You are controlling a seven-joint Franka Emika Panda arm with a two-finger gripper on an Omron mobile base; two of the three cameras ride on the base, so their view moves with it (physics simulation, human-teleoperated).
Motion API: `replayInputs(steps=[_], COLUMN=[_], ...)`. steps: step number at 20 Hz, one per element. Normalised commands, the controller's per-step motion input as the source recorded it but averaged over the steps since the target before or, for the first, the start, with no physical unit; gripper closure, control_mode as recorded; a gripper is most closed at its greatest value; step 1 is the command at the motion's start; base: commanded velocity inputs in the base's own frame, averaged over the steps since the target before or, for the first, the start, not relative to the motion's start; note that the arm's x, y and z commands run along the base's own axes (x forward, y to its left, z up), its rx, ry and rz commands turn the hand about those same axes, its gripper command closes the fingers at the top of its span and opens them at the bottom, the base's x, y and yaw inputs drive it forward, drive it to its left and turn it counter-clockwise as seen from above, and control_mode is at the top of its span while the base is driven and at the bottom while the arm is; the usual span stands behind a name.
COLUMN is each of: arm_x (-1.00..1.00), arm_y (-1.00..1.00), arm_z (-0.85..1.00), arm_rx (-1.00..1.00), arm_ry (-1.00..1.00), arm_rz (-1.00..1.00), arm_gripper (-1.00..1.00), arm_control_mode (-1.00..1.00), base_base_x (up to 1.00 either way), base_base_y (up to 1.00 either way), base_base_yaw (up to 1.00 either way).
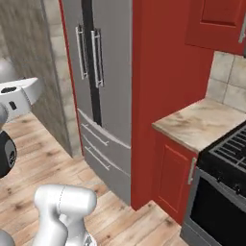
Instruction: Open the cabinet directly in front. Then move the liquor and the cup to the dining counter with the candle on it.
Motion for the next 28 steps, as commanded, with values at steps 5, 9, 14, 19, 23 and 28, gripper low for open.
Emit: replayInputs(steps=[5,9,14,19,23,28], arm_x=[0.0,0.0,0.0,0.0,0.0,0.0], arm_y=[0.0,0.0,0.0,0.0,0.0,0.0], arm_z=[0.0,0.0,0.0,0.0,0.0,0.0], arm_rx=[0.0,0.0,0.0,0.0,0.0,0.0], arm_ry=[0.0,0.0,0.0,0.0,0.0,0.0], arm_rz=[0.0,0.0,0.0,0.0,0.0,0.0], arm_gripper=[1.0,1.0,1.0,1.0,1.0,1.0], arm_control_mode=[1.0,1.0,1.0,1.0,1.0,1.0], base_base_x=[-0.14,-0.11,-0.09,0.0,0.0,-0.01], base_base_y=[0.0,0.0,0.0,0.0,-0.02,-0.09], base_base_yaw=[1.0,1.0,1.0,0.99,0.87,0.04])
